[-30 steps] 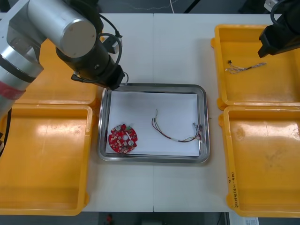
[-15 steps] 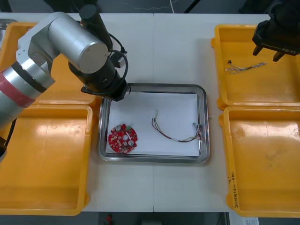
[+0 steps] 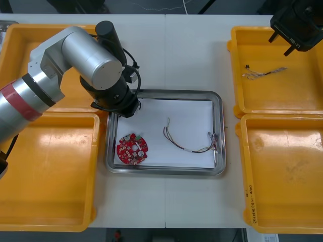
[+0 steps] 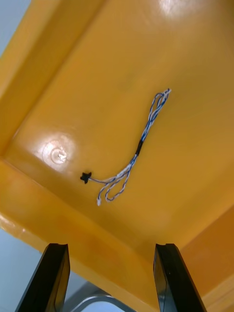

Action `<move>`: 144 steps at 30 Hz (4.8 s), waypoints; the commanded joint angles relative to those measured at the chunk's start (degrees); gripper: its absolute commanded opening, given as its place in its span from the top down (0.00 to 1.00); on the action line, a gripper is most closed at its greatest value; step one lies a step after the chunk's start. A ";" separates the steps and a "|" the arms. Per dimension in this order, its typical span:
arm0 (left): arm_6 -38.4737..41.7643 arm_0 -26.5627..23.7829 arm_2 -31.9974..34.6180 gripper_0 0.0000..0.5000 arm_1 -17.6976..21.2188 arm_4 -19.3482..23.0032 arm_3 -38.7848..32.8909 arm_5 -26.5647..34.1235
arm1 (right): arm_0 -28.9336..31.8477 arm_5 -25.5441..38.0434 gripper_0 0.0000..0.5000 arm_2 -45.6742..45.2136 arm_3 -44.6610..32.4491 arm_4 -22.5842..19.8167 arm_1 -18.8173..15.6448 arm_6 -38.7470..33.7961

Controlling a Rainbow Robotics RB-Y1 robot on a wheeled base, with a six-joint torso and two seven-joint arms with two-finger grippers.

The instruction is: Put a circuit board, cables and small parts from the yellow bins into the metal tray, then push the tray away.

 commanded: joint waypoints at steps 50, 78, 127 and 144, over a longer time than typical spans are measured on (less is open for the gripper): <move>9.75 -3.20 25.76 0.00 -1.10 2.14 -7.82 13.14 | -9.92 -35.97 0.00 -12.43 41.09 13.85 4.48 -20.42; -0.54 -3.20 41.05 0.00 1.10 -7.18 9.32 3.21 | -2.54 -38.78 0.00 -11.12 41.00 13.23 5.62 -22.17; -1.24 -3.20 28.57 0.00 -2.60 -9.20 29.09 -28.25 | 3.79 7.28 1.00 -8.83 -10.06 11.39 4.30 -8.46; -0.80 -3.20 26.37 0.00 -4.27 -8.59 30.32 -32.21 | 10.30 14.00 1.00 5.58 -42.05 -2.85 3.60 8.59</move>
